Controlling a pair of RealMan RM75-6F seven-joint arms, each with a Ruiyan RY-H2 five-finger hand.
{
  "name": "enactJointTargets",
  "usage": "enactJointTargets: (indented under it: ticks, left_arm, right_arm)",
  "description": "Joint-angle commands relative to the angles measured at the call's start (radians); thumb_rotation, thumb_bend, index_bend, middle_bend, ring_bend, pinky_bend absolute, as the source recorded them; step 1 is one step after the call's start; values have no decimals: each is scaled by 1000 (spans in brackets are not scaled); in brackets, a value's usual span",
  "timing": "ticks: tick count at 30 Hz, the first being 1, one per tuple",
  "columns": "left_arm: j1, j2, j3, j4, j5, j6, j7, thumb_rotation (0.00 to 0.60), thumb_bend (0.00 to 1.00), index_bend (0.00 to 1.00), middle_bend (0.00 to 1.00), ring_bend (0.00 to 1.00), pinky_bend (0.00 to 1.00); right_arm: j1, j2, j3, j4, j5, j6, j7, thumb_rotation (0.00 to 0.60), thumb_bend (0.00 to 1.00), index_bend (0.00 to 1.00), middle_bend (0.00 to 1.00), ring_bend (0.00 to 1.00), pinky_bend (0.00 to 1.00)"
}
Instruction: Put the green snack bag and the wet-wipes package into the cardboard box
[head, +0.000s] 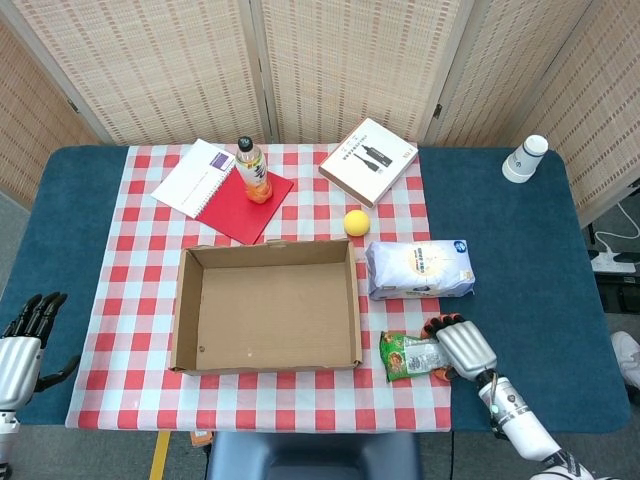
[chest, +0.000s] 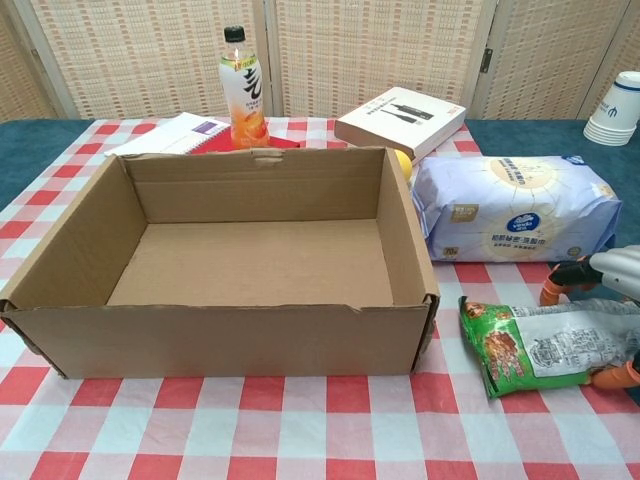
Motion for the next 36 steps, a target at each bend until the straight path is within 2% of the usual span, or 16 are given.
enactJointTargets:
  ticks: [1, 7, 11, 18, 21, 26, 31, 36]
  left_arm:
    - [0, 0, 0, -1, 0, -1, 1, 600, 241, 24, 49, 0, 229]
    - [-1, 0, 1, -1, -1, -4, -1, 600, 241, 24, 49, 0, 229]
    - [0, 1, 1, -1, -1, -2, -3, 600, 241, 24, 49, 0, 230]
    - [-1, 4, 0, -3, -8, -8, -1, 600, 240, 24, 49, 0, 229]
    - [-1, 6, 3, -5, -6, -10, 6, 600, 240, 24, 49, 0, 229]
    - [-3, 5, 9, -9, 0, -16, 19, 600, 240, 23, 49, 0, 229]
    - [-3, 6, 6, -12, -3, -14, 26, 600, 241, 24, 49, 0, 230]
    - [-4, 4, 5, -11, -7, -16, 29, 600, 241, 24, 49, 0, 230]
  right_arm:
    - [-1, -4, -1, 4, 2, 5, -6, 600, 117, 564, 413, 370, 554]
    - [-7, -15, -3, 21, -11, 39, -8, 600, 230, 704, 517, 490, 688]
    - [-13, 0, -7, 6, -36, 75, -5, 600, 276, 742, 544, 520, 719]
    - [-32, 113, 6, -141, -90, 181, -56, 600, 301, 753, 553, 527, 730]
    - [-33, 169, 37, -227, -107, 233, -103, 600, 302, 757, 554, 530, 730]
    - [4, 246, 128, -376, -105, 268, -191, 600, 314, 762, 557, 536, 730]
    - [96, 276, 212, -472, -43, 179, -264, 600, 315, 761, 557, 539, 730]
    - [202, 206, 265, -495, 9, 93, -361, 600, 326, 758, 557, 540, 730]
